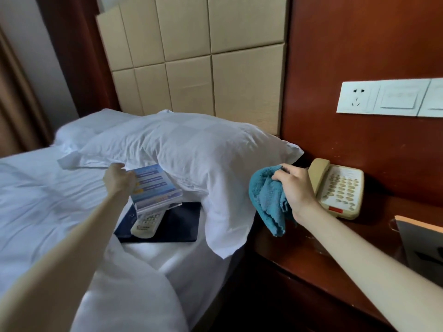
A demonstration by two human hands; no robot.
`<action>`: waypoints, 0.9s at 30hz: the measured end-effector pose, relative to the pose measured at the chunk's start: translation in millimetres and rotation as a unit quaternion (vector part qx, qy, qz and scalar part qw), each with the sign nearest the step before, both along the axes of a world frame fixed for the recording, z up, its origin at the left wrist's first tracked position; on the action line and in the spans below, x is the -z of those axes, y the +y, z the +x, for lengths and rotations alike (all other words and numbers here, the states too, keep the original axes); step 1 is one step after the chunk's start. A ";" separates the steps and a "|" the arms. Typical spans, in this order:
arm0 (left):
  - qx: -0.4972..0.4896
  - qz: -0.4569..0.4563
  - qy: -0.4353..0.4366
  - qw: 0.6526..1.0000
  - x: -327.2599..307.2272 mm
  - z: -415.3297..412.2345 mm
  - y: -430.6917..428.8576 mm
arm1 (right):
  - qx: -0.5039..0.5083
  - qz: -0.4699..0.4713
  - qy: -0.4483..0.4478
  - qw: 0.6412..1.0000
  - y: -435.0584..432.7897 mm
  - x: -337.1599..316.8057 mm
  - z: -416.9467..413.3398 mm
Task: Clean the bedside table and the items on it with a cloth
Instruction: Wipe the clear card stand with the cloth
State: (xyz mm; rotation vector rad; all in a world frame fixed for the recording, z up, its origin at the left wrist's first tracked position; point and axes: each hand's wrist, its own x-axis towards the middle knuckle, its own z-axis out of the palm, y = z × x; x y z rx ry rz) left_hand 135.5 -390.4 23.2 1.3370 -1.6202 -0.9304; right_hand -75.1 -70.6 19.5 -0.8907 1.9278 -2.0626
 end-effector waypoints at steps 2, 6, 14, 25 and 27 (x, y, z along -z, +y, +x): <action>-0.021 -0.073 -0.097 0.992 -1.5 -0.2 1.7 | -0.001 0.001 0.006 1.000 -0.6 2.0 -0.3; -0.026 -0.200 -0.119 0.972 -7.7 -12.8 21.9 | 0.000 -0.004 0.014 1.000 2.5 2.5 -2.6; 0.153 -0.295 0.045 0.942 -36.4 -74.3 108.2 | 0.025 0.005 0.021 0.999 35.1 -4.0 -11.0; 0.412 -0.295 0.087 0.858 -3.9 -183.3 280.7 | 0.220 0.048 0.016 0.974 176.1 -11.1 -58.7; 0.449 -0.284 0.080 0.843 8.3 -197.1 311.2 | 0.256 0.050 0.011 0.965 205.1 -13.9 -64.4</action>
